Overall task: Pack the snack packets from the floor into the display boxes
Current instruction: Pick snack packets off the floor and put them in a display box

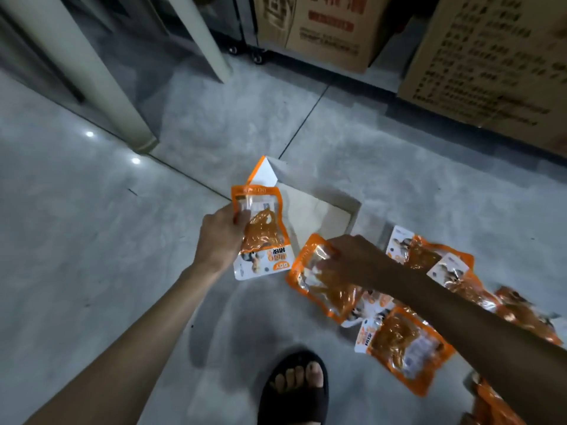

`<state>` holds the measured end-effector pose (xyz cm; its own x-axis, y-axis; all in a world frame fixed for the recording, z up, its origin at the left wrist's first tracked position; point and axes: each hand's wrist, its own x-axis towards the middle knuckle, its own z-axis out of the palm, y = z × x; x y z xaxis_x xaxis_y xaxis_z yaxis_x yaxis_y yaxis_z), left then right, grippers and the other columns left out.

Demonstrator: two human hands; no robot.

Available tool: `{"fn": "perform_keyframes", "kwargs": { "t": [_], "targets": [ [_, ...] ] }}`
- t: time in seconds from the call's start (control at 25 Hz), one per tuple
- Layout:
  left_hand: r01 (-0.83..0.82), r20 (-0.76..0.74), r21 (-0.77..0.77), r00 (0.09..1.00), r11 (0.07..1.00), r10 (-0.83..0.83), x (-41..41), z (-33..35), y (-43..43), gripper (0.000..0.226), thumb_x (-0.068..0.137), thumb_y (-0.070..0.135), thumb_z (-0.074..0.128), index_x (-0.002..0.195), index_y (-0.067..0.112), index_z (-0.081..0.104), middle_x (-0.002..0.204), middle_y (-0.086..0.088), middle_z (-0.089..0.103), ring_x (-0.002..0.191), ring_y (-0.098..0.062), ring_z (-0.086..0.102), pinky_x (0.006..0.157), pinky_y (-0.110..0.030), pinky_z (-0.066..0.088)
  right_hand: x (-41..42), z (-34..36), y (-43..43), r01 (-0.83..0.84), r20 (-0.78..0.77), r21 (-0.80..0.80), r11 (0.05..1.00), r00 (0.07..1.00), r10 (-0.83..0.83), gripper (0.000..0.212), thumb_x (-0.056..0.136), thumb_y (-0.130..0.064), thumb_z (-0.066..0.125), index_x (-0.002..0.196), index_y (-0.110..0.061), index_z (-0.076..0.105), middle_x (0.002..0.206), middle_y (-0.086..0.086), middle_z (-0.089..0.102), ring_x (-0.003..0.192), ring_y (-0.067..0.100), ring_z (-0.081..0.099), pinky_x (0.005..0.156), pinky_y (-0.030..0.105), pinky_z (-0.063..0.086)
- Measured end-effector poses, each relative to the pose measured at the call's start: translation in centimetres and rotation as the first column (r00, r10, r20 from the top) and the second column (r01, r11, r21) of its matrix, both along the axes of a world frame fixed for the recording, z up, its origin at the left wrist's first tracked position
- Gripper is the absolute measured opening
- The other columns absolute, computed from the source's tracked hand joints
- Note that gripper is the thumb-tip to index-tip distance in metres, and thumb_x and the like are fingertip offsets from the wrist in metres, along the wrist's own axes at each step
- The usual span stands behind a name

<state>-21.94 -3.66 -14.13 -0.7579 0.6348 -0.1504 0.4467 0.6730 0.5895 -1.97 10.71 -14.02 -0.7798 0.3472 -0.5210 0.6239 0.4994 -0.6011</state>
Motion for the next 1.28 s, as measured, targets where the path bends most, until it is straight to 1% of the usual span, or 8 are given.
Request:
{"fn": "perform_keyframes", "kwargs": {
  "t": [0.24,0.36,0.56,0.76,0.92,1.0,1.16,1.28],
  "targets": [
    [-0.226,0.171,0.152,0.965,0.962,0.2,1.2,0.3,-1.9,0.024,0.097,0.035,0.056,0.081,0.018,0.065,0.074,0.0,0.069,0.071,-0.021,0.065,0.064,-0.031,0.044,0.6,1.9,-0.1,0.126,-0.063,-0.136,0.983,0.989,-0.136,0.022,0.089,-0.033,0.066,0.075,-0.016,0.062,0.074,-0.002,0.066,0.072,0.014,0.065,0.067,0.025,0.05],
    [-0.556,0.398,0.35,0.817,0.754,0.417,0.7,1.2,-2.5,0.022,0.094,0.031,0.061,0.079,0.017,0.067,0.076,0.002,0.07,0.071,-0.016,0.064,0.072,-0.033,0.05,-3.3,5.4,3.6,0.243,-0.26,-0.079,0.967,0.931,-0.255,0.014,0.089,-0.03,0.066,0.09,-0.016,0.068,0.087,0.002,0.072,0.083,0.019,0.068,0.077,0.03,0.054],
    [-0.841,0.669,0.277,0.516,0.465,0.534,-1.1,1.6,-4.5,0.02,0.1,0.02,0.056,0.083,0.017,0.065,0.081,0.002,0.069,0.064,-0.01,0.064,0.068,-0.03,0.051,-11.2,4.9,4.2,-0.197,-0.088,0.139,0.971,0.974,0.21,0.023,0.095,-0.02,0.058,0.116,-0.013,0.053,0.113,0.008,0.057,0.1,0.019,0.051,0.082,0.027,0.039],
    [-0.869,0.818,0.203,0.404,0.452,0.41,-1.7,1.5,-5.3,0.02,0.105,0.019,0.047,0.098,0.017,0.066,0.08,0.005,0.076,0.065,-0.007,0.072,0.054,-0.021,0.057,-12.0,-1.6,1.7,-0.361,0.112,0.061,0.931,0.929,0.353,0.014,0.092,-0.012,0.06,0.09,-0.019,0.048,0.099,0.01,0.059,0.089,0.022,0.056,0.054,0.013,0.035],
    [-0.845,0.812,0.125,0.388,0.52,0.435,-0.8,1.5,-4.5,0.021,0.105,0.024,0.047,0.101,0.019,0.067,0.106,-0.005,0.075,0.095,-0.023,0.071,0.088,-0.042,0.056,-11.1,-3.5,1.4,-0.171,0.093,0.008,0.985,0.981,0.17,0.014,0.091,-0.019,0.065,0.101,-0.012,0.058,0.098,0.008,0.067,0.083,0.023,0.064,0.067,0.026,0.049],
    [-0.834,0.782,0.135,0.422,0.535,0.46,-0.2,1.3,-4.2,0.019,0.103,0.026,0.05,0.1,0.021,0.068,0.101,-0.003,0.076,0.093,-0.023,0.072,0.083,-0.042,0.058,-10.5,-4.3,0.5,-0.175,0.064,0.098,0.98,0.983,0.169,0.023,0.089,-0.019,0.068,0.108,-0.013,0.057,0.104,0.006,0.066,0.086,0.02,0.064,0.067,0.024,0.049],
    [-0.809,0.72,0.202,0.505,0.552,0.476,0.2,1.4,-4.2,0.018,0.101,0.026,0.054,0.091,0.022,0.069,0.077,0.007,0.077,0.069,-0.011,0.074,0.06,-0.028,0.055,-9.0,-3.6,-0.6,-0.129,-0.097,0.422,0.897,0.978,0.187,0.038,0.096,-0.021,0.059,0.132,-0.012,0.052,0.132,0.006,0.058,0.118,0.019,0.056,0.096,0.026,0.045],
    [-0.74,0.699,0.279,0.593,0.613,0.398,1.3,2.1,-3.0,0.013,0.097,0.022,0.062,0.091,0.016,0.072,0.079,0.0,0.077,0.063,-0.011,0.073,0.053,-0.027,0.056,-9.2,1.1,0.3,0.186,-0.295,-0.277,0.942,0.917,-0.268,0.026,0.095,-0.026,0.06,0.117,-0.012,0.066,0.11,0.006,0.072,0.093,0.014,0.068,0.081,0.024,0.055]
  ]
}}
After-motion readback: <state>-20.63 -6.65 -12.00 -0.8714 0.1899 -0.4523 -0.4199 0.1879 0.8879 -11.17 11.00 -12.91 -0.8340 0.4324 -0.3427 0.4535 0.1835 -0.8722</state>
